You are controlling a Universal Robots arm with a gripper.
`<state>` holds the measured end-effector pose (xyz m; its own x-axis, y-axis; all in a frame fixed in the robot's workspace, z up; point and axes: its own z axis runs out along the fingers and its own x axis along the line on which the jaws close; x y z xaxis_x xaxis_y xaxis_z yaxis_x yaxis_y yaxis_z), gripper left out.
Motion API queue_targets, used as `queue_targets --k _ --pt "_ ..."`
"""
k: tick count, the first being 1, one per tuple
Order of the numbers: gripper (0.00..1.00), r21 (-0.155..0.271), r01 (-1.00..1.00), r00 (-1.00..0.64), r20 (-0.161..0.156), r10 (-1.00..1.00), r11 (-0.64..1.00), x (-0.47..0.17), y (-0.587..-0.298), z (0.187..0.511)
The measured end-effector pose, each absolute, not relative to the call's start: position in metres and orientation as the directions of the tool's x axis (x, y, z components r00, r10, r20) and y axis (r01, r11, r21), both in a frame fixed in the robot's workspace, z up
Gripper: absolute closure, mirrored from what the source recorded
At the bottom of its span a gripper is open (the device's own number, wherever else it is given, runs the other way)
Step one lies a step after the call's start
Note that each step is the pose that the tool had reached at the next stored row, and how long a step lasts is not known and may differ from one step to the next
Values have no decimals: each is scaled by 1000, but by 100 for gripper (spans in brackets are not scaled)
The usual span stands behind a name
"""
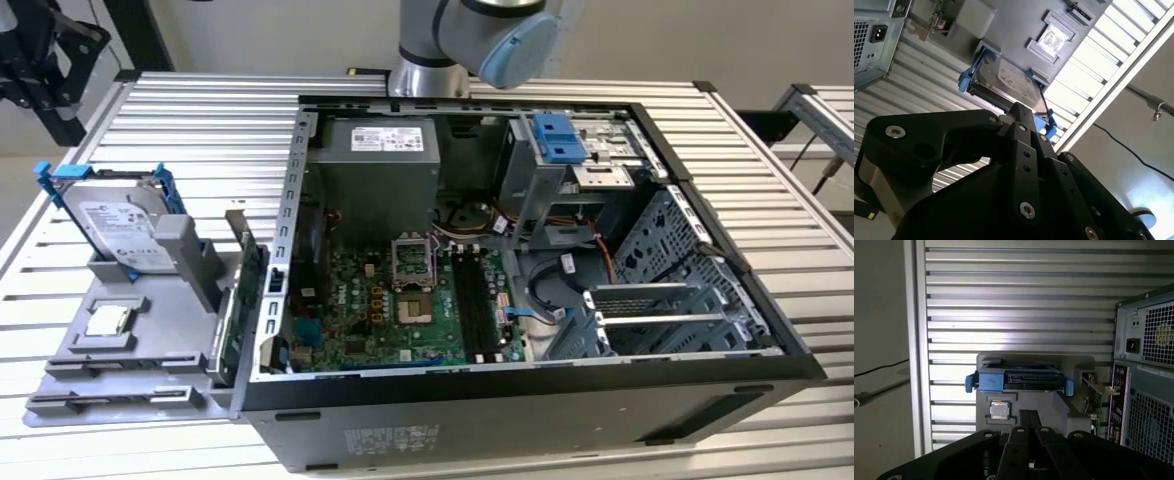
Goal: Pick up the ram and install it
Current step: 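Reach for the ram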
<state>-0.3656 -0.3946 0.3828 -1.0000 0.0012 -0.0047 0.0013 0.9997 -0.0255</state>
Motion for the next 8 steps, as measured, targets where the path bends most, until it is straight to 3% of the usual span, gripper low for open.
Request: queue_targets --k 8 --pt "100 -26 1 -1000 -5 1 1000 -367 -413 383"
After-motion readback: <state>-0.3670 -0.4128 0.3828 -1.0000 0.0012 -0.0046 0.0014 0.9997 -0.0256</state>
